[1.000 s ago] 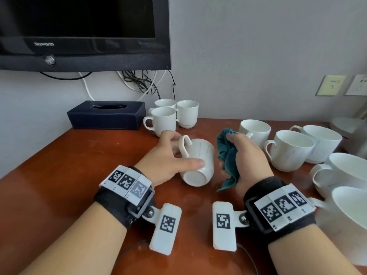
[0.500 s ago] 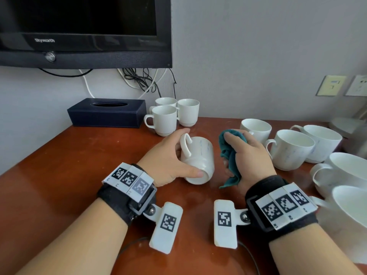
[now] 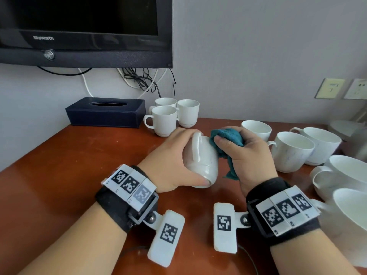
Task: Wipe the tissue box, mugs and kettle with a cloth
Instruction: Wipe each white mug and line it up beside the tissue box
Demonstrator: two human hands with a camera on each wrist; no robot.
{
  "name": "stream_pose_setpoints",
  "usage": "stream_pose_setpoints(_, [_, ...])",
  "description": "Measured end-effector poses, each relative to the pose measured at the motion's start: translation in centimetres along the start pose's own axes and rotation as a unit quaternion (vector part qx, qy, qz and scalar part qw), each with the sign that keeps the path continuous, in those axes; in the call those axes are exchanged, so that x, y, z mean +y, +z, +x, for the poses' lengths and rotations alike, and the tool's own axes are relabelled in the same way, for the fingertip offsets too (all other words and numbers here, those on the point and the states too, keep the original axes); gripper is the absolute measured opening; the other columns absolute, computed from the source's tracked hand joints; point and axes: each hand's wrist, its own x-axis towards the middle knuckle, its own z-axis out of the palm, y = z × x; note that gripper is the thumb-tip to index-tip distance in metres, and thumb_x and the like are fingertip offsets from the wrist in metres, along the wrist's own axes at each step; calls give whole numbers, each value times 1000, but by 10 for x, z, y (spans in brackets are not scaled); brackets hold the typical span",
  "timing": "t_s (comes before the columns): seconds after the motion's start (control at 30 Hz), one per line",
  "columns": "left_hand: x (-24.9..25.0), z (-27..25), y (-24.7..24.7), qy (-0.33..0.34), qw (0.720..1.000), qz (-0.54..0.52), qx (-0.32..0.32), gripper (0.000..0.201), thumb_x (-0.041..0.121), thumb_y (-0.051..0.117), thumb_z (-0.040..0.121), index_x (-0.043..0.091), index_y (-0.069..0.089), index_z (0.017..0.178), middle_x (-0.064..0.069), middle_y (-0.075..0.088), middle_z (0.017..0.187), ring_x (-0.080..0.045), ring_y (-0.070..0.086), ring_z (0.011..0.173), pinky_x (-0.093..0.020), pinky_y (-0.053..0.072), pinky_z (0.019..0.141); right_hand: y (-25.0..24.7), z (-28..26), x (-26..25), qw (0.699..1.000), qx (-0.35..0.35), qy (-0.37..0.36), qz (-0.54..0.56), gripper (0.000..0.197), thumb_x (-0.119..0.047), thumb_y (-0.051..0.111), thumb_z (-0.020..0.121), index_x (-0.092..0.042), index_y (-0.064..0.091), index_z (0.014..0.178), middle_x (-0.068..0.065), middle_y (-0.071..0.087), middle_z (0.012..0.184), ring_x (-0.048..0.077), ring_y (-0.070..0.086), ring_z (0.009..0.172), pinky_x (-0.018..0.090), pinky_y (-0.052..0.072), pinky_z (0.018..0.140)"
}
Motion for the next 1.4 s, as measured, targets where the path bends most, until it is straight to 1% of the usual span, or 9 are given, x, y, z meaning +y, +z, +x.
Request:
stream_pose_setpoints(0.1, [3, -1, 1, 12, 1000, 8, -7, 105, 54, 95, 55, 37, 41, 144, 18, 43, 138, -7, 48, 132, -41, 47, 111, 2, -3, -1, 1000, -14, -18, -3, 14, -9, 78, 89, -17, 76, 101, -3, 78, 92, 12, 71, 87, 34, 61, 80])
stream_pose_setpoints(0.23, [5, 0, 3, -6, 999, 12, 42, 96, 52, 96, 56, 34, 48, 137, 15, 47, 131, -8, 51, 124, -41, 48, 108, 7, -8, -2, 998, -67, -9, 16, 14, -4, 80, 87, -16, 77, 94, 0, 77, 91, 13, 70, 82, 25, 54, 69])
stream_pose_setpoints(0.47, [4, 2, -4, -75, 989, 34, 124, 97, 57, 93, 55, 30, 48, 137, 11, 46, 128, -13, 49, 120, -40, 47, 105, 14, -8, 8, 994, -106, -14, -25, 25, -26, 86, 74, -22, 81, 98, 11, 75, 103, 22, 67, 89, 33, 52, 76])
stream_pose_setpoints(0.67, [8, -2, 0, -5, 998, 27, 48, 101, 49, 97, 55, 30, 46, 141, 13, 44, 133, -8, 46, 127, -39, 43, 111, 10, -5, 6, 999, -43, 1, 27, 14, -7, 79, 88, -16, 76, 98, 1, 77, 90, 15, 69, 81, 31, 55, 71])
stream_pose_setpoints(0.83, [11, -2, 7, 32, 999, 24, 16, 104, 48, 96, 57, 30, 44, 145, 14, 42, 137, -8, 44, 133, -39, 41, 115, 3, -1, 5, 1000, 5, -22, 8, 12, -14, 80, 89, -19, 77, 100, 1, 78, 95, 18, 72, 91, 44, 60, 88])
stream_pose_setpoints(0.97, [10, -2, 6, 4, 999, 14, 50, 102, 62, 90, 54, 34, 47, 143, 16, 45, 135, -8, 48, 128, -41, 47, 110, 8, -5, 1, 999, -41, -15, 26, 14, -6, 78, 89, -18, 76, 96, 2, 77, 91, 16, 70, 85, 37, 57, 75])
stream_pose_setpoints(1.13, [8, -1, -4, -61, 980, 14, 189, 92, 63, 88, 50, 28, 55, 127, 9, 50, 121, -13, 54, 111, -38, 52, 97, 17, -11, 4, 994, -101, -32, 20, 15, -2, 80, 85, -12, 76, 95, 2, 76, 89, 11, 67, 81, 25, 53, 73])
stream_pose_setpoints(1.27, [2, -1, -8, -63, 976, -18, 206, 98, 69, 81, 44, 30, 53, 130, 11, 49, 123, -13, 54, 114, -39, 53, 98, 17, -11, 6, 995, -94, -18, 33, 11, -5, 79, 87, -12, 74, 94, -9, 69, 74, 0, 59, 62, 16, 46, 57])
stream_pose_setpoints(1.4, [-1, 0, -6, -23, 991, -45, 125, 105, 63, 88, 47, 32, 47, 139, 12, 47, 134, -14, 54, 126, -43, 52, 105, 11, -5, 8, 998, -50, 2, 48, 10, -21, 83, 82, -24, 75, 88, -5, 69, 80, 11, 61, 74, 34, 50, 71])
